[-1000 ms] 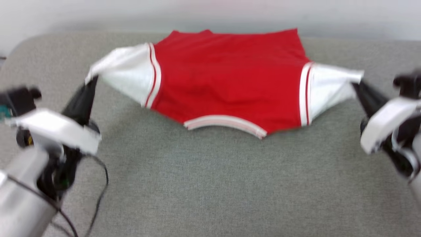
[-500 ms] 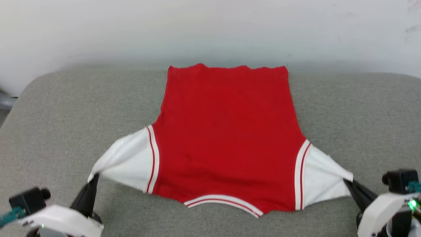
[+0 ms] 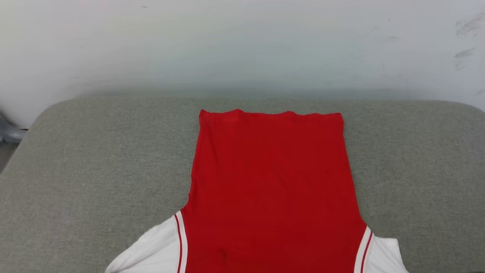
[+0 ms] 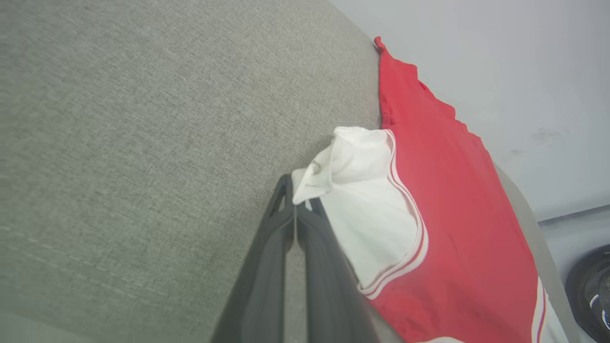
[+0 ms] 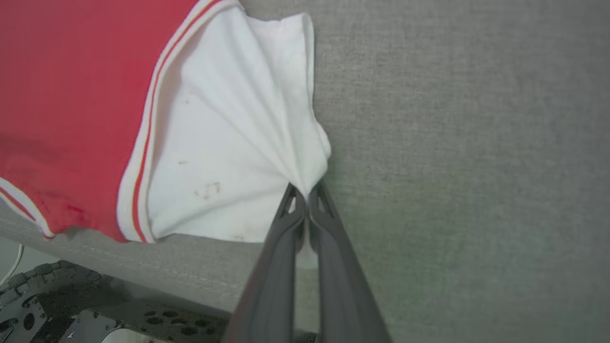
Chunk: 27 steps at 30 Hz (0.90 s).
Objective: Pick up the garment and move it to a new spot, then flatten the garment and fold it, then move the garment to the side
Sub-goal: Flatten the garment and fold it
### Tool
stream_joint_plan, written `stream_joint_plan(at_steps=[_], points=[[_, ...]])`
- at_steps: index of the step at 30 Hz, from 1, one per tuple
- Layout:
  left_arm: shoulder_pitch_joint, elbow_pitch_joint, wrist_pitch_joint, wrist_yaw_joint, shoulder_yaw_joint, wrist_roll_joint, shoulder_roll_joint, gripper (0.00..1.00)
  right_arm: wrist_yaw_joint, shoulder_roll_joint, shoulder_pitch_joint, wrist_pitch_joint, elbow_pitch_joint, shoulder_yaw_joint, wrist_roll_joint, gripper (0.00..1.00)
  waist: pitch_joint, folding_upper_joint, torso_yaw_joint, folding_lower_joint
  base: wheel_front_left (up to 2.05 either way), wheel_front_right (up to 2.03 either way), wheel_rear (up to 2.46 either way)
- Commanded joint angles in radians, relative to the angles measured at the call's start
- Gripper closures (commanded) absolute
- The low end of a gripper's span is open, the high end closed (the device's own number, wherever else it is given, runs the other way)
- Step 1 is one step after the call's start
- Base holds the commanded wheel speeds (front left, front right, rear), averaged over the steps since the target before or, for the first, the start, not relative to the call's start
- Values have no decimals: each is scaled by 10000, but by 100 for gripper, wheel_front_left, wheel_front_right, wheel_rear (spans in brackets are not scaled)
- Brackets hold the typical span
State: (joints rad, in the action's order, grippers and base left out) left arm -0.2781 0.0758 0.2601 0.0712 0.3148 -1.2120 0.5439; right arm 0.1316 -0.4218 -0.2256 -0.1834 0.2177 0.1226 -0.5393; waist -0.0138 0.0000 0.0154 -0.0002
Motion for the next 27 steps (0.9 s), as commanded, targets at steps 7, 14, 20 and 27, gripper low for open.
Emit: stream_joint_plan(at_steps=[7,14,20,27], points=[[-31,237,75,-98,-5,390,-310,100,-18,235,-422,-298,-159,-273,67,73,-65,0,124,2,0,0,0],[298,97,75,-151,118,725,-373,100,-15,237,536,-209,-989,-606,113,0,16,0,187,2,0,0,0],[658,-281,75,-118,141,1027,-401,100,-15,-271,2209,-575,-2037,-1086,346,0,667,0,425,2,0,0,0],[1819,-604,39,-297,413,1538,-584,100,-15,-851,5457,-2067,-2235,-1332,450,0,2048,0,1199,2,0,0,0]])
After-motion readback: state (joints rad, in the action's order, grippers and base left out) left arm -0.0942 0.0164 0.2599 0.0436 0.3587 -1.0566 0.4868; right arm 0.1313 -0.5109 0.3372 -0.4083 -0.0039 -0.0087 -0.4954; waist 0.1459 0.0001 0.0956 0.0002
